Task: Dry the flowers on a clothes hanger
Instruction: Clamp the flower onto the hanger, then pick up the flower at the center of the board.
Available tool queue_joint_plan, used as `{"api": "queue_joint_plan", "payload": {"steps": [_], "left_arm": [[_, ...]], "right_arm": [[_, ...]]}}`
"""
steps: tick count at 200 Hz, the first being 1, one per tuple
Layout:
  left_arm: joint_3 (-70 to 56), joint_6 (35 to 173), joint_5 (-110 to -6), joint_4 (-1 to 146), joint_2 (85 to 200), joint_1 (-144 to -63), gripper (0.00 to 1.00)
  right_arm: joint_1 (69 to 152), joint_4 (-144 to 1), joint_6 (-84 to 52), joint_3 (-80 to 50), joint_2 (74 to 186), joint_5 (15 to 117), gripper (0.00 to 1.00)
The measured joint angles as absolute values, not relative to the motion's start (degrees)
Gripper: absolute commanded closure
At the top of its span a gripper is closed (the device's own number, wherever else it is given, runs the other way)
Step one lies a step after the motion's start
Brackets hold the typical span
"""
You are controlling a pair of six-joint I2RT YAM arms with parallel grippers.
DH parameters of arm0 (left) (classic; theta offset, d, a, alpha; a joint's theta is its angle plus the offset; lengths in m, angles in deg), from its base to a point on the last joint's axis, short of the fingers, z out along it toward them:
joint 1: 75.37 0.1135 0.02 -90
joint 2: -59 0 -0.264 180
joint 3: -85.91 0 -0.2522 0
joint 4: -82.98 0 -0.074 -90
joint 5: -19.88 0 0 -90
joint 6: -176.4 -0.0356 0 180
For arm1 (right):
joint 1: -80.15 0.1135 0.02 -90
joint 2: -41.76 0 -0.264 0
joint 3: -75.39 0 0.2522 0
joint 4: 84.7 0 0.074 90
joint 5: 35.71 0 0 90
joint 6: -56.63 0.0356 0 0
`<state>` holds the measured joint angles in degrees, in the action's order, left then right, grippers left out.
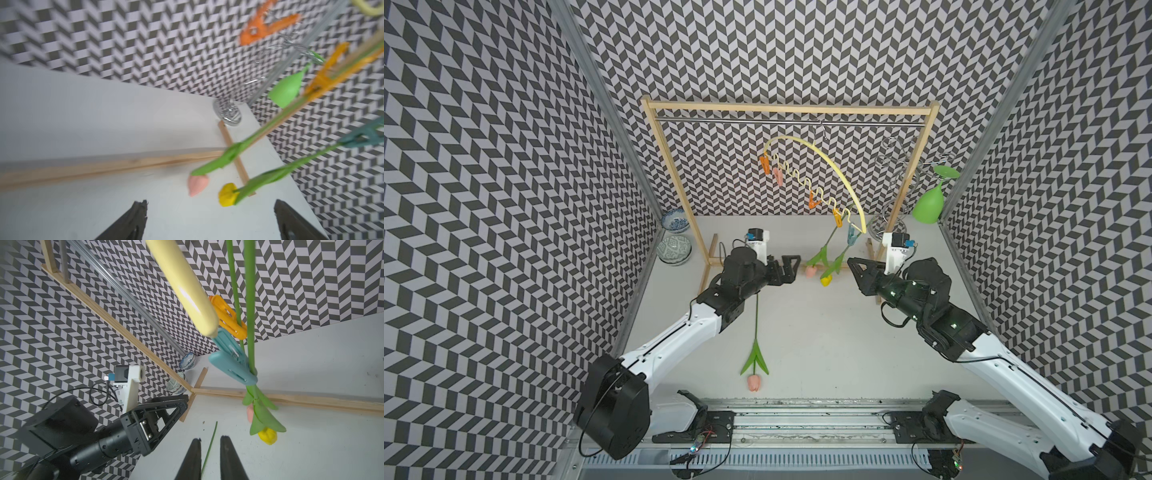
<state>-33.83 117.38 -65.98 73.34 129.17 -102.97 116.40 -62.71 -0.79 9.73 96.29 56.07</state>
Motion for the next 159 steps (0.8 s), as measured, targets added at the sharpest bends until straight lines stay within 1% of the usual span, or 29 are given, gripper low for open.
{"api": "queue_joint_plan", "payload": {"steps": [11,23,46,71,100,121,140,149,159], "left_arm": [[-39.62,119.77,-69.17,73.69,125.17,-100.02,0.0],[-46.0,122.59,-72.69,74.12,120.8,-98.51,0.0],[-57.12,126.87,-78.85,75.52,113.65,-98.44,0.0],[-64.64,129.97,-83.42,78.32,109.96,-98.4,0.0],[-64.8,131.13,-85.56,79.61,111.36,-98.03,0.0],[-63.11,132.14,-86.52,79.5,113.85,-97.35,0.0],[-62.46,134.02,-87.7,78.36,114.24,-95.6,0.0],[-62.52,134.96,-88.38,77.75,113.85,-94.68,0.0],[-62.76,135.92,-88.86,77.45,113.19,-93.55,0.0]], "right_arm": [[118.43,-61.36,-1.38,8.01,95.72,55.46,0.78],[121.82,-60.48,-2.34,6.08,95.61,54.43,0.78],[129.71,-59.33,-4.11,2.7,96.86,52.05,0.78],[137.64,-56.88,-5.38,-2.48,102.67,49.42,0.76],[142.82,-51.7,-5.88,-11.1,114.84,44.46,0.76],[143.35,-45.01,-5.1,-20.06,126.69,40.22,0.76],[143.35,-38.89,-3.59,-28.34,137.97,37.29,0.73],[143.28,-36.31,-3.06,-31.55,142.91,36.7,0.75],[143.21,-34.41,-2.47,-34.2,147.63,36.46,0.79]]}}
